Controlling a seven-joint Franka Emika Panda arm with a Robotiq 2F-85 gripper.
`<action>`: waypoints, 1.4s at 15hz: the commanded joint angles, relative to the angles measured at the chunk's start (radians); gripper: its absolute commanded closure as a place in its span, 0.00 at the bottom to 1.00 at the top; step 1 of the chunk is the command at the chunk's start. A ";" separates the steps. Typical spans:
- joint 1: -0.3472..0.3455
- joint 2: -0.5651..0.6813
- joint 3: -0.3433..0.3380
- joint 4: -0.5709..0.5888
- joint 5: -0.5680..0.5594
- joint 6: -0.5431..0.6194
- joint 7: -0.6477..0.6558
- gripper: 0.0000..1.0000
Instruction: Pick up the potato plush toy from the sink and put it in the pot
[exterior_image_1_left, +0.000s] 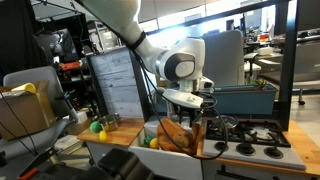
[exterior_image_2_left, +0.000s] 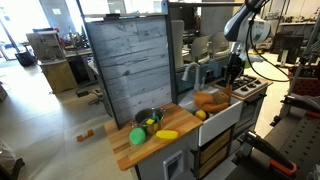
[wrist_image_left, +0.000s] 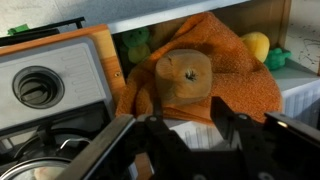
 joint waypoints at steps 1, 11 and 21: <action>-0.039 0.018 0.054 0.016 -0.014 0.019 -0.044 0.14; 0.003 0.160 0.047 0.136 -0.054 0.075 -0.004 0.00; 0.027 0.253 0.039 0.241 -0.110 0.088 0.064 0.25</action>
